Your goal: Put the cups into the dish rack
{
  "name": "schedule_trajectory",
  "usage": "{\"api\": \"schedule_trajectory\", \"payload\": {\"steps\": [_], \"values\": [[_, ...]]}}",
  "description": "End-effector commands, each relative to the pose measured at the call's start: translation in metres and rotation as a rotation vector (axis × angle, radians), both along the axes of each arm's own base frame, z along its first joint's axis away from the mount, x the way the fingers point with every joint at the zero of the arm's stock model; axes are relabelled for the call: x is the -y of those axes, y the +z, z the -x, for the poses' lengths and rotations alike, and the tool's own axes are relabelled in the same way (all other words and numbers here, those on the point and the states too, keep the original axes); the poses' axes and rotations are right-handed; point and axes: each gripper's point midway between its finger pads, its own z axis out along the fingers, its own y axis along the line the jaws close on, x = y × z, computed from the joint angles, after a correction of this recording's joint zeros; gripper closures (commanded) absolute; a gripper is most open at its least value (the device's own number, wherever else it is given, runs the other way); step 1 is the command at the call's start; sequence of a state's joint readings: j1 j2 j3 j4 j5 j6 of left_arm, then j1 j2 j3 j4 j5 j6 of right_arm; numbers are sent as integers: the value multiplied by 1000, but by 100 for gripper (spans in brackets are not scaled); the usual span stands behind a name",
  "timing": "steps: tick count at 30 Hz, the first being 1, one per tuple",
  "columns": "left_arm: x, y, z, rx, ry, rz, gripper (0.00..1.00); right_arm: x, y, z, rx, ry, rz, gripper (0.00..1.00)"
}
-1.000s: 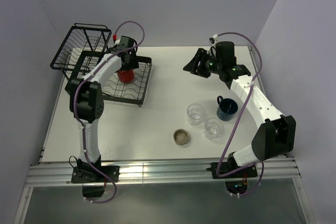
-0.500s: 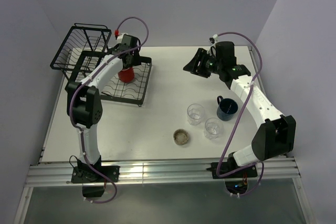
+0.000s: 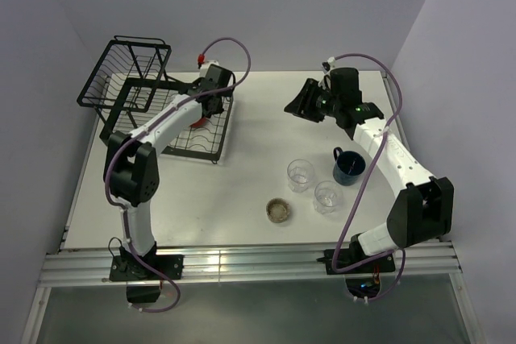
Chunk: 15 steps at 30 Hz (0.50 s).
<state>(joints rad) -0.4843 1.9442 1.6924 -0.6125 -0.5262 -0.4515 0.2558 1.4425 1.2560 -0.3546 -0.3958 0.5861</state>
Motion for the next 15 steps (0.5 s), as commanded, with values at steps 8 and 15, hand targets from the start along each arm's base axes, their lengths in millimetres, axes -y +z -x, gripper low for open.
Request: {"api": "schedule_trajectory", "payload": {"steps": [8,15], "values": [[1,-48,-9,-103,11,-102,64,0,13,0,65,-6,-8,55],[-8,-61,-25,-121,36,-146,62,2,12,1,66,-9,2,55]]}}
